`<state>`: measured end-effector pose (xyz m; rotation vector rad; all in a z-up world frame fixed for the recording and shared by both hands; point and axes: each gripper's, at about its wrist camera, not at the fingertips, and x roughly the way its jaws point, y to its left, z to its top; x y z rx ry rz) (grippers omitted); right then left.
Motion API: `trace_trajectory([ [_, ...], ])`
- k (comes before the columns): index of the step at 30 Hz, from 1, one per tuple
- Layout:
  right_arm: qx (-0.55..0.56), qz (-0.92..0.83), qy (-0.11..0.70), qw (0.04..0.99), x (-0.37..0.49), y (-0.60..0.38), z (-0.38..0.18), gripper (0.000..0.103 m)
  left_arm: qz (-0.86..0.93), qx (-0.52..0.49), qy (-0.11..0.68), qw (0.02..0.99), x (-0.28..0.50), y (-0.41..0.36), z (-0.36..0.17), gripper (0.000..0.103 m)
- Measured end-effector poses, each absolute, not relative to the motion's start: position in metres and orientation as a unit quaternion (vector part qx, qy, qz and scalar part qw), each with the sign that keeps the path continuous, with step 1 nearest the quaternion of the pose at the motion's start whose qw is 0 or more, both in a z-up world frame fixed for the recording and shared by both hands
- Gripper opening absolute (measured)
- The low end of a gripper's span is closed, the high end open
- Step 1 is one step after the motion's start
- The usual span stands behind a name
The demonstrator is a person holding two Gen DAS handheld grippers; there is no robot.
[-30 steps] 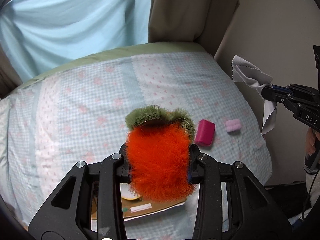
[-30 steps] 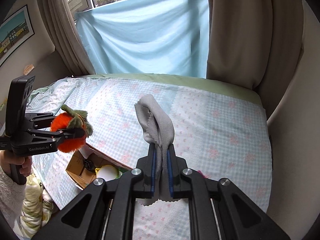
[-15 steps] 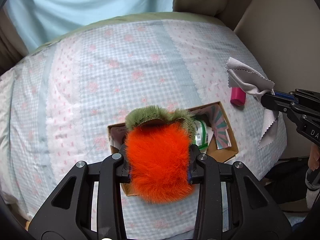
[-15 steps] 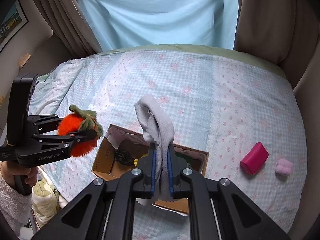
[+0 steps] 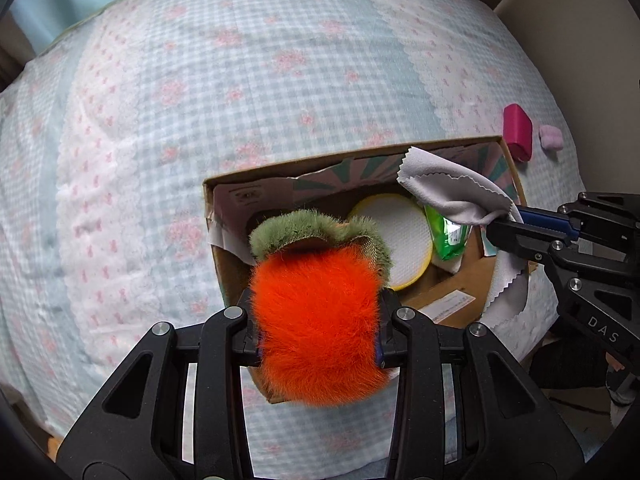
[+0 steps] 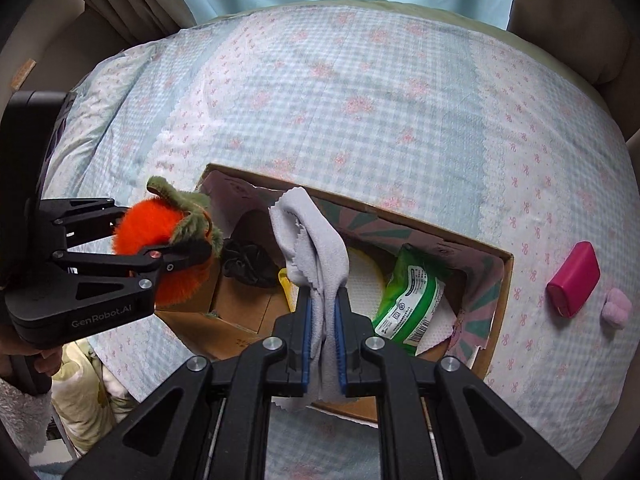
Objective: Organize soft objects
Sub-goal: 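Carry the pom-pom and grey cloth over the box and release both inside, then withdraw both tools from the box toward the magenta pouch and pink hair tie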
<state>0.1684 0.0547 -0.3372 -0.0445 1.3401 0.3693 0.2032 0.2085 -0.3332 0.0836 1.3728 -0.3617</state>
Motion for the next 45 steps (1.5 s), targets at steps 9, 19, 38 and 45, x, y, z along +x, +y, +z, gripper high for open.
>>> trace_trajectory([
  [9, -0.007, 0.150, 0.657, 0.738, 0.187, 0.051, -0.380, 0.009, -0.169, 0.068, 0.673, 0.717, 0.196, 0.190, -0.400, 0.032],
  [19, 0.008, 0.134, 0.680, 0.721, 0.195, 0.043, -0.392, 0.103, -0.190, 0.119, 0.670, 0.708, 0.196, 0.168, -0.401, 0.103],
  [38, 0.017, 0.105, 0.632, 0.768, 0.153, 0.018, -0.295, 0.103, -0.172, 0.118, 0.648, 0.733, 0.158, 0.182, -0.339, 0.103],
  [45, 0.026, 0.072, 0.576, 0.814, 0.130, -0.005, -0.207, 0.103, -0.157, 0.118, 0.604, 0.772, 0.147, 0.184, -0.256, 0.103],
])
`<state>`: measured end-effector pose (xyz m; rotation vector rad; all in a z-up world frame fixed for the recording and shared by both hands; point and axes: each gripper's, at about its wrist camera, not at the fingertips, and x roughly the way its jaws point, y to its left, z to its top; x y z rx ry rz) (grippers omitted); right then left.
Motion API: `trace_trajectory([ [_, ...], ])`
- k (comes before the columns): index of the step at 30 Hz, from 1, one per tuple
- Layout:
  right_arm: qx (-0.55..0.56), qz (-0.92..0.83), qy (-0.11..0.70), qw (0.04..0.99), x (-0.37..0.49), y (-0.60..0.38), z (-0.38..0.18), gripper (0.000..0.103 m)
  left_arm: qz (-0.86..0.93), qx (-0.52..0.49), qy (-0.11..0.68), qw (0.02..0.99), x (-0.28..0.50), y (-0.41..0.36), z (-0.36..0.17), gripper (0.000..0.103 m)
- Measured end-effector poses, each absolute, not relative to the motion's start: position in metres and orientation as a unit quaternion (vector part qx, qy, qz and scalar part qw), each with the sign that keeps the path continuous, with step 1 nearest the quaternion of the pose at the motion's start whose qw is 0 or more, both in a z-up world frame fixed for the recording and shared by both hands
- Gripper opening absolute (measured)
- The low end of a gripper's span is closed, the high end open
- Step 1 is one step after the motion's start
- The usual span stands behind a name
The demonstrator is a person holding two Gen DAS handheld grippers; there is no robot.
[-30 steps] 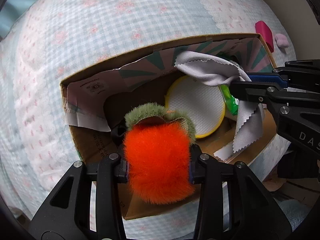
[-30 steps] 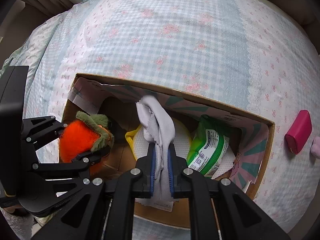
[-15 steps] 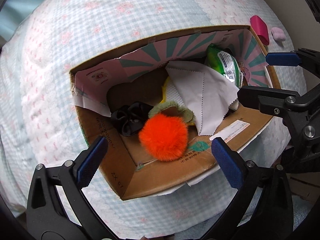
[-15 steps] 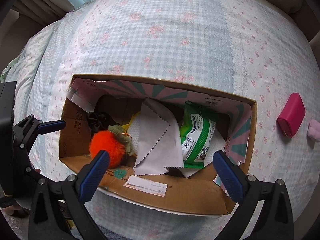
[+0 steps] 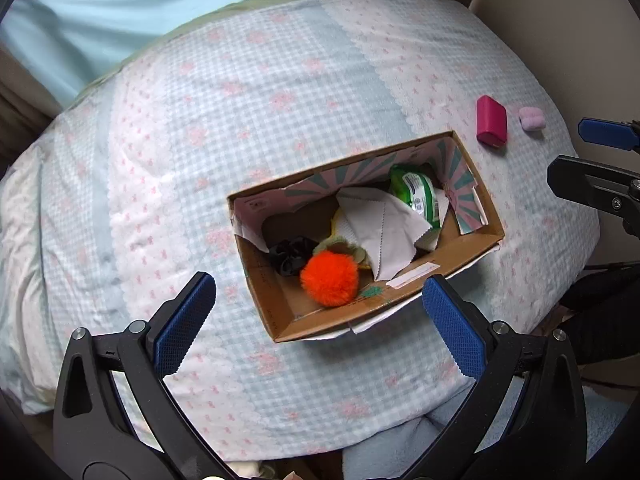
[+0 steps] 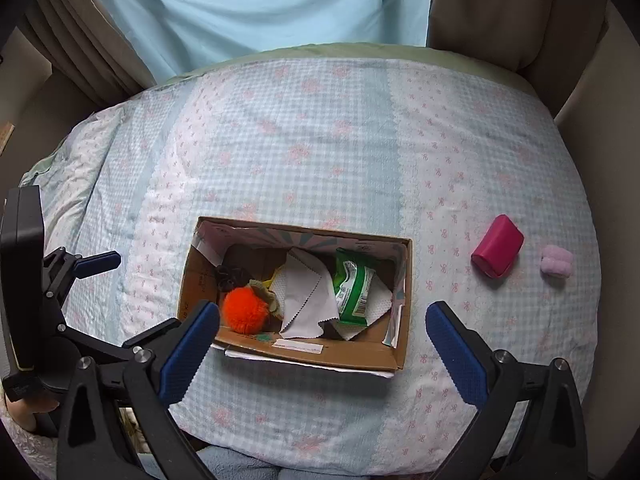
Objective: Organize soft objects
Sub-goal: 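Withdraw both tools from the box toward the magenta pouch and pink hair tie, then grasp the magenta pouch with the left tool while the right grasps the pink hair tie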
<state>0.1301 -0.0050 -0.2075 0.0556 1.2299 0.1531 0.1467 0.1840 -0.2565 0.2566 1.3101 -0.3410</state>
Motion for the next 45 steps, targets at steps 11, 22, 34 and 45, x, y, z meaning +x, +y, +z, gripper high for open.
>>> trace_trajectory([
  [11, 0.069, -0.007, 0.506, 0.860, 0.096, -0.107, -0.151, 0.103, -0.144, 0.127, 0.543, 0.818, 0.143, 0.128, -0.183, 0.103],
  [22, 0.090, -0.048, 0.466, 0.879, 0.075, -0.278, -0.160, 0.103, -0.136, 0.116, 0.511, 0.841, 0.144, -0.030, -0.178, 0.103],
  [34, 0.116, -0.072, 0.511, 0.849, 0.106, -0.385, -0.231, 0.103, -0.174, 0.106, 0.540, 0.817, 0.172, -0.166, -0.232, 0.103],
  [45, 0.116, -0.082, 0.582, 0.800, 0.174, -0.418, -0.341, 0.103, -0.198, 0.144, 0.603, 0.759, 0.232, -0.234, -0.348, 0.103],
])
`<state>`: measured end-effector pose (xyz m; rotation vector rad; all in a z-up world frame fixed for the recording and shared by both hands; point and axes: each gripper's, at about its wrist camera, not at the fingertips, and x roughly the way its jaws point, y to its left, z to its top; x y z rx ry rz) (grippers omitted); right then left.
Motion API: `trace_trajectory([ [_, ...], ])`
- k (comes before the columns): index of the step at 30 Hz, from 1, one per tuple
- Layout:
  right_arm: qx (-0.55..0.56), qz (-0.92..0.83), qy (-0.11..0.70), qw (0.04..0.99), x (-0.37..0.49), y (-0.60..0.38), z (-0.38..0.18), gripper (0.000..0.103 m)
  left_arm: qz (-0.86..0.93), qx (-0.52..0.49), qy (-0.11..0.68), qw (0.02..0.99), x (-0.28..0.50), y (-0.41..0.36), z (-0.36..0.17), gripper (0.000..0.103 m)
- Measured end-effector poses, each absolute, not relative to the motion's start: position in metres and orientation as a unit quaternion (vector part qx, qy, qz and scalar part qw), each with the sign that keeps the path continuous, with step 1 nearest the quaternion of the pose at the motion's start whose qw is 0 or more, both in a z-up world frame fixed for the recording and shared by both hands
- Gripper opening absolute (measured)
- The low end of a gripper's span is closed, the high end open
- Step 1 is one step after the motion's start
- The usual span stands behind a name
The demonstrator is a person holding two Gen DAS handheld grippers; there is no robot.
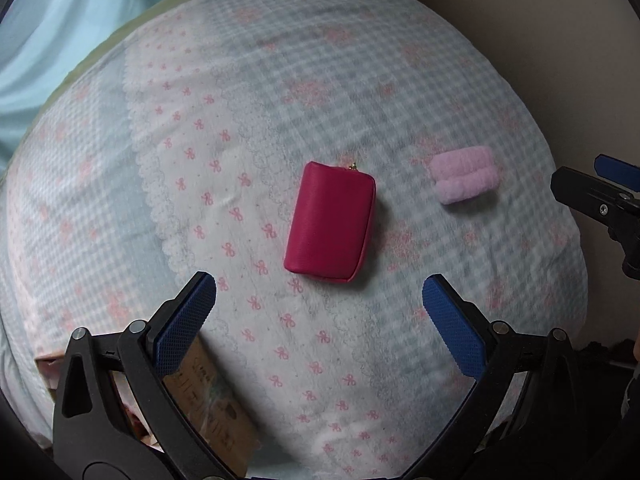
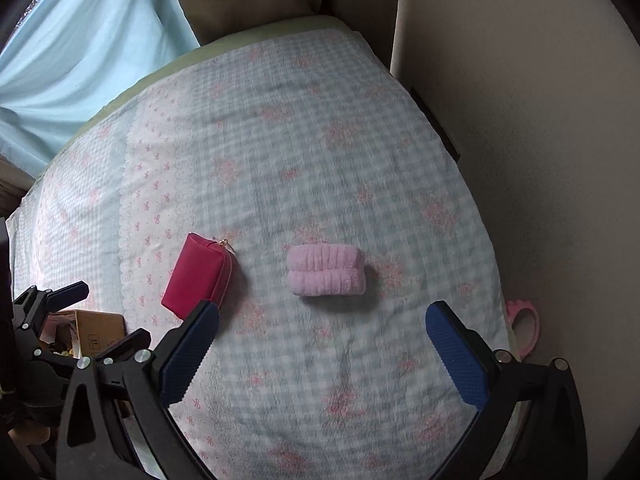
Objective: Organize soft objects
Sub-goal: 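Grasp the magenta pouch with the left tool while the right grasps the pink hair tie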
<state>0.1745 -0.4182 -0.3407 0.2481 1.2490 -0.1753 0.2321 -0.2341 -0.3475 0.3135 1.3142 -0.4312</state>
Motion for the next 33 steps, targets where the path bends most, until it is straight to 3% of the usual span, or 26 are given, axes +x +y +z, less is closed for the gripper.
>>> trace_trajectory([
  [8, 0.118, -0.089, 0.618, 0.772, 0.216, -0.426, -0.418, 0.102, -0.212, 0.194, 0.615, 0.734, 0.261, -0.275, -0.435, 0.102],
  [13, 0.107, -0.084, 0.647, 0.750, 0.232, -0.421, -0.455, 0.092, -0.222, 0.212, 0.625, 0.717, 0.269, -0.290, -0.472, 0.090],
  [18, 0.102, -0.085, 0.657, 0.742, 0.235, -0.419, -0.467, 0.085, -0.225, 0.217, 0.632, 0.709, 0.271, -0.294, -0.487, 0.088],
  [21, 0.095, -0.084, 0.664, 0.737, 0.238, -0.416, -0.472, 0.068, -0.229, 0.206, 0.633, 0.710, 0.273, -0.291, -0.488, 0.070],
  [22, 0.091, -0.085, 0.663, 0.738, 0.238, -0.416, -0.472, 0.068, -0.227, 0.204, 0.634, 0.710, 0.275, -0.290, -0.488, 0.067],
  [25, 0.109, -0.090, 0.660, 0.738, 0.238, -0.419, -0.471, 0.059, -0.223, 0.203, 0.639, 0.708, 0.283, -0.285, -0.490, 0.062],
  [30, 0.125, -0.090, 0.655, 0.740, 0.247, -0.424, -0.460, 0.036, -0.229, 0.195, 0.637, 0.710, 0.286, -0.281, -0.483, 0.052],
  [33, 0.121, -0.088, 0.653, 0.743, 0.247, -0.425, -0.453, 0.031, -0.229, 0.190, 0.635, 0.713, 0.285, -0.278, -0.477, 0.047],
])
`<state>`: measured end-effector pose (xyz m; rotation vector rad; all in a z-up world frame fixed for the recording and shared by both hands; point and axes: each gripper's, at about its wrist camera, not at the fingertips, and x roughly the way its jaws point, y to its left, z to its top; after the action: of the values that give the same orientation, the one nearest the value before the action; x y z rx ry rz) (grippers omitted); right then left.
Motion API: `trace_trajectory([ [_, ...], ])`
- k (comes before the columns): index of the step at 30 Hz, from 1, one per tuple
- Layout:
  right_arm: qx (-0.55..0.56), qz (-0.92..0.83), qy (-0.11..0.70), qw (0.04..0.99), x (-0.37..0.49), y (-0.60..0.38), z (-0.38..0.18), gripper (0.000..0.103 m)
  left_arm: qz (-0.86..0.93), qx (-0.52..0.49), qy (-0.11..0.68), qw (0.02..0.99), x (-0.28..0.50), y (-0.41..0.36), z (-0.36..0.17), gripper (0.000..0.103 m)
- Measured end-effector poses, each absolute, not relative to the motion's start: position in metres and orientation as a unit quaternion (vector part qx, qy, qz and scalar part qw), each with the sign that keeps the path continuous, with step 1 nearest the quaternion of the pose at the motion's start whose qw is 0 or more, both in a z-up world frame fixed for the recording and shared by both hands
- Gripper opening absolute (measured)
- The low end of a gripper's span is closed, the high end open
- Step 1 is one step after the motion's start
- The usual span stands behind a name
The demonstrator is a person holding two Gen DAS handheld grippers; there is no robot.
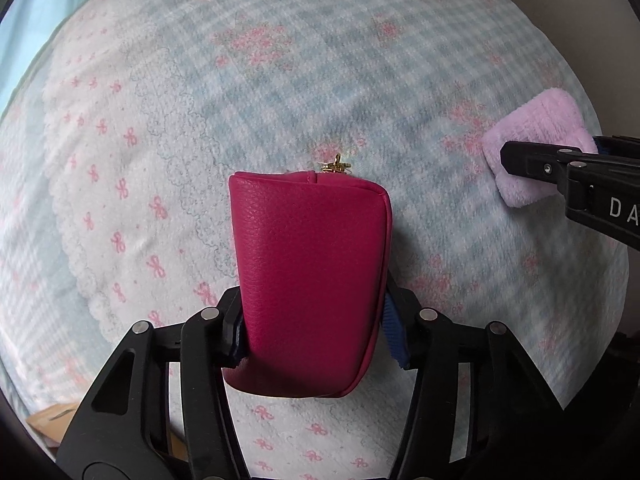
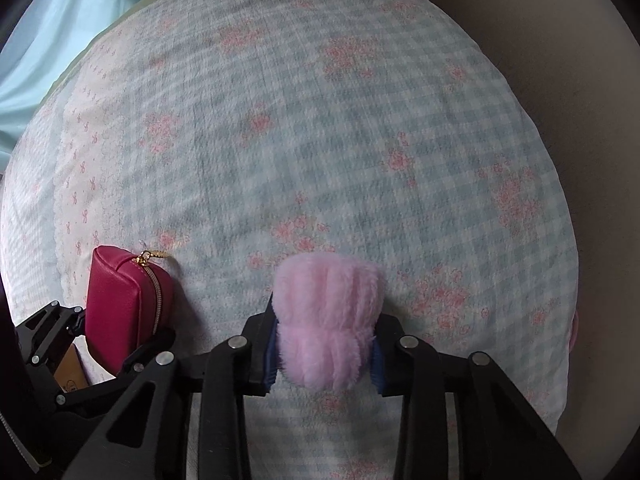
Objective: Organize soft objects
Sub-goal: 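Grasp the magenta pouch with the left tool while the right grasps the pink hair tie, then carry the pouch and hair tie to the box and release them inside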
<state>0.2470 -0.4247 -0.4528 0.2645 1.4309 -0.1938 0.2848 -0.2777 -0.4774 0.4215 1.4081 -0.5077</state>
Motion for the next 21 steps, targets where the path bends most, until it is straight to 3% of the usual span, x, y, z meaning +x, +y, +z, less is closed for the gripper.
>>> trace_trajectory([
  [11, 0.119, -0.090, 0.615, 0.774, 0.228, -0.423, -0.394, 0.029, -0.222, 0.157, 0.622, 0.734, 0.283, -0.259, -0.422, 0.040],
  [21, 0.076, -0.054, 0.546, 0.832, 0.195, -0.383, -0.277, 0.029, -0.214, 0.085, 0.564, 0.793, 0.258, -0.221, -0.298, 0.040],
])
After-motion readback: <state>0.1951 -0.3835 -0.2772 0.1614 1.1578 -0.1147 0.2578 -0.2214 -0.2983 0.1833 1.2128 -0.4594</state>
